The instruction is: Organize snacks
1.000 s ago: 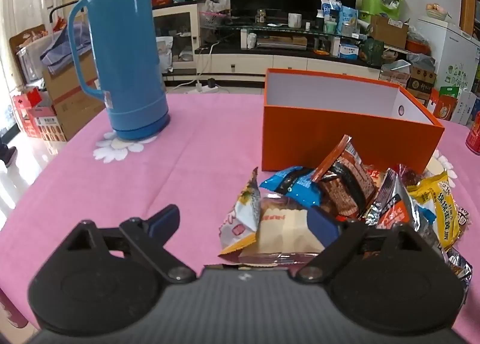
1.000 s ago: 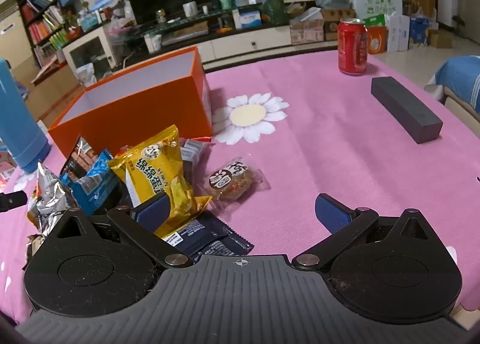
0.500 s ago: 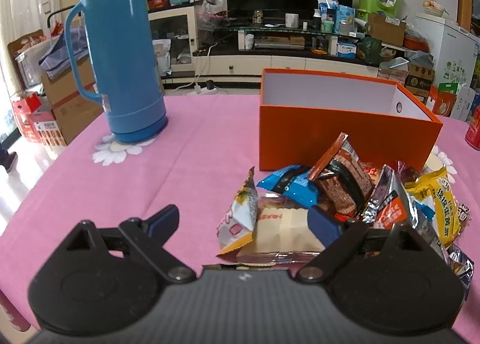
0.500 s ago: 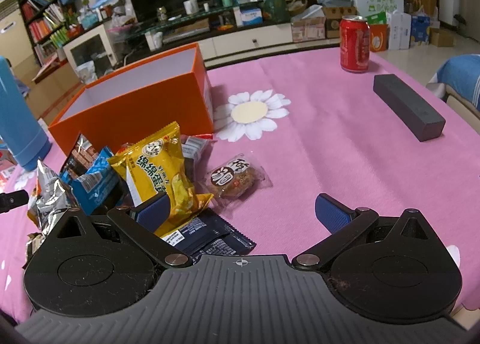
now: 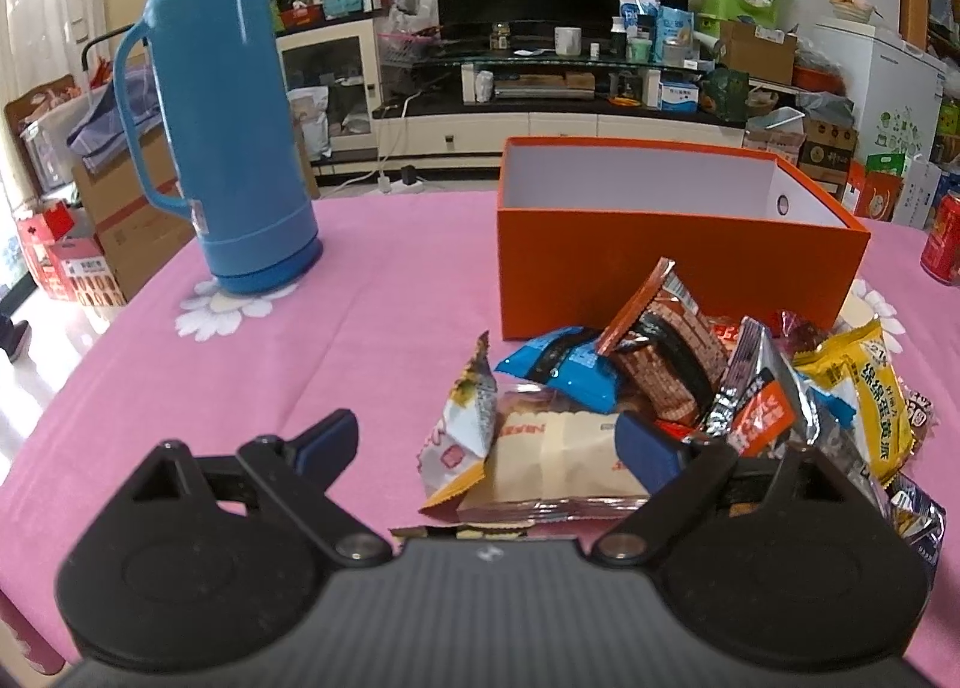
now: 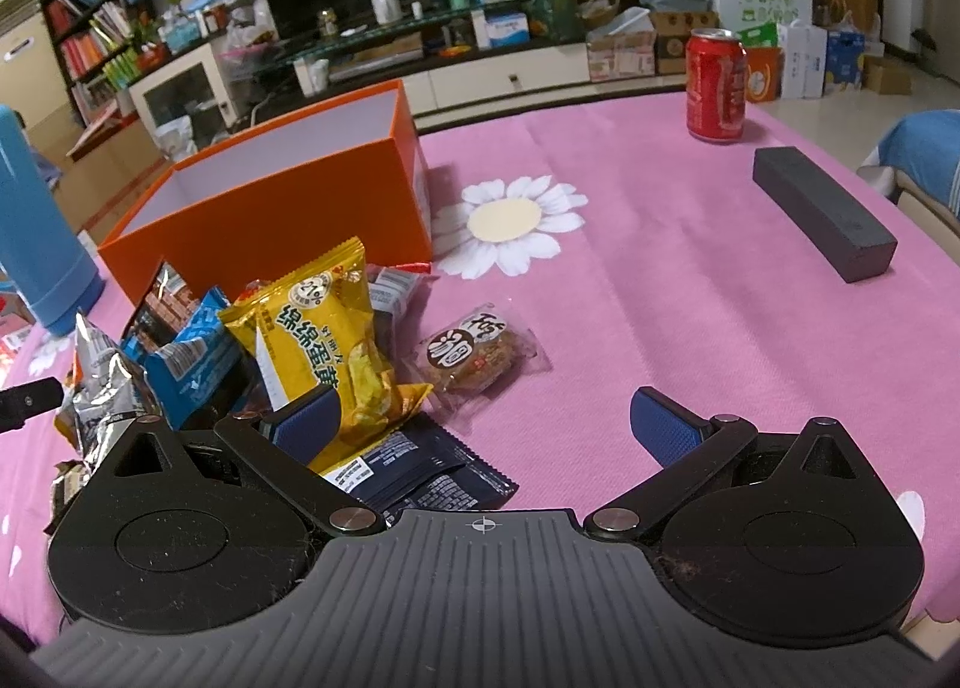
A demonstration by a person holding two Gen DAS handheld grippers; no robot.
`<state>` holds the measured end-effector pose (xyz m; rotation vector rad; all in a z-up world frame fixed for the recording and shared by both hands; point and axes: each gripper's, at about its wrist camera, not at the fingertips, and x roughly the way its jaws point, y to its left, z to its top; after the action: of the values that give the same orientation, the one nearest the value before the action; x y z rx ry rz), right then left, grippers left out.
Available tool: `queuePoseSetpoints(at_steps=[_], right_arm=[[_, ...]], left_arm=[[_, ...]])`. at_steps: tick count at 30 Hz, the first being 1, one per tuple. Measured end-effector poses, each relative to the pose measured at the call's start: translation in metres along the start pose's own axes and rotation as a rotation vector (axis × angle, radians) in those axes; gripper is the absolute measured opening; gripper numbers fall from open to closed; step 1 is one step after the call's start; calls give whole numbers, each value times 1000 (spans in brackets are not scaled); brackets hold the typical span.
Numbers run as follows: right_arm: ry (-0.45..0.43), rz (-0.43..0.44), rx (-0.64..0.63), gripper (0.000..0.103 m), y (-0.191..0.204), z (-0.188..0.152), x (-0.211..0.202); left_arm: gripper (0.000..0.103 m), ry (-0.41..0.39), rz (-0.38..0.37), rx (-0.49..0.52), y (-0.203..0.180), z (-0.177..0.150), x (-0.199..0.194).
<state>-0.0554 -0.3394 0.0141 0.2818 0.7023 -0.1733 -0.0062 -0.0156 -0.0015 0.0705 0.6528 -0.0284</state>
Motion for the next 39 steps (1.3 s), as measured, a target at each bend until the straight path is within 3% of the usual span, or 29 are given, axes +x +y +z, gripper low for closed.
queuePoseSetpoints(at_steps=[39], right_arm=[[9, 7, -1, 94, 2, -1, 3]], left_arm=[[92, -30, 18, 16, -3, 1, -2]])
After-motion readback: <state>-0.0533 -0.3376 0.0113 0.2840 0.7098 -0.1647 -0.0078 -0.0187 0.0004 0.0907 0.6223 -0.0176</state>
